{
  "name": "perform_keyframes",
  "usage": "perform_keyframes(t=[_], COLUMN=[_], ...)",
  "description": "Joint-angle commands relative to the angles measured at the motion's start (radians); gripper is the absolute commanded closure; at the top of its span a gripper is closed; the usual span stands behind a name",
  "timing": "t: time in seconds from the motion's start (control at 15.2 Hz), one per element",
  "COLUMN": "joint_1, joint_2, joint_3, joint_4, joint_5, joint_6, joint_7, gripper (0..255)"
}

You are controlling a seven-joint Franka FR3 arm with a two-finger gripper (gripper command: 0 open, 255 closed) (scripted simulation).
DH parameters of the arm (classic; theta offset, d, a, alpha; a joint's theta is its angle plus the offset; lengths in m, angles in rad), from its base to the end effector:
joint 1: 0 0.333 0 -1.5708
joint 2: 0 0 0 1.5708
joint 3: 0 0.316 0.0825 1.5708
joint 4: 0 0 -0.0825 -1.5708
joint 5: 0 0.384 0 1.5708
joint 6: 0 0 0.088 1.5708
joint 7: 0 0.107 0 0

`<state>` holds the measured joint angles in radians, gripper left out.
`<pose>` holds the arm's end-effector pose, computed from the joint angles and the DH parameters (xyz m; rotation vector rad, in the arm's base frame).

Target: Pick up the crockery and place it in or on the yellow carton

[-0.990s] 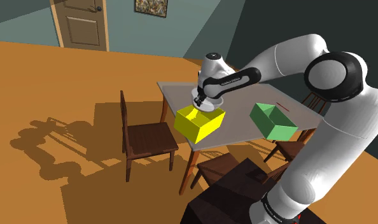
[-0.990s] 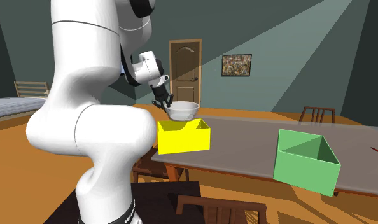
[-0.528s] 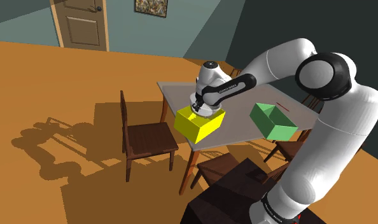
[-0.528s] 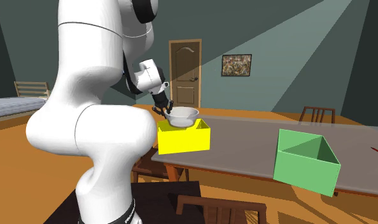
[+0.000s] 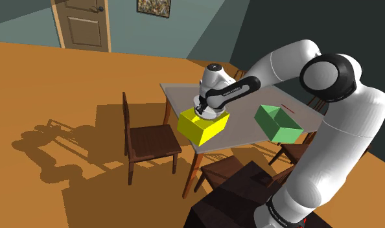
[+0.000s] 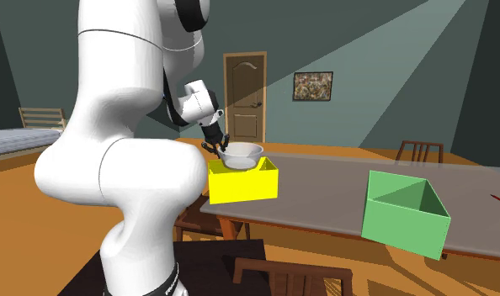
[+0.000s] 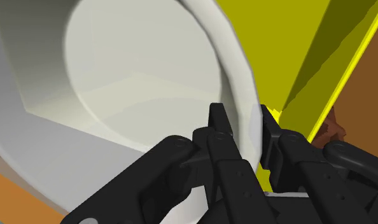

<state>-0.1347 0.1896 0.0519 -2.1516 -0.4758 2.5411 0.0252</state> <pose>0.5786 -0.0430 0.3314 2.8042 0.3641 0.2690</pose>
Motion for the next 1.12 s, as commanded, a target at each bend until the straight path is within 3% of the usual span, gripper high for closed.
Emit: perform_keyframes(t=[0.0,0.33,0.59,1.06], joint_1=[0.000,0.000,0.009,0.010], joint_2=[-0.001,-0.001,-0.104,-0.104], joint_3=[0.000,0.000,0.023,0.022], joint_4=[0.001,0.001,-0.007,-0.007], joint_5=[0.000,0.000,0.052,0.052], joint_6=[0.000,0.000,-0.096,-0.096], joint_7=[0.000,0.000,-0.035,-0.035], gripper=[0,0,0,0])
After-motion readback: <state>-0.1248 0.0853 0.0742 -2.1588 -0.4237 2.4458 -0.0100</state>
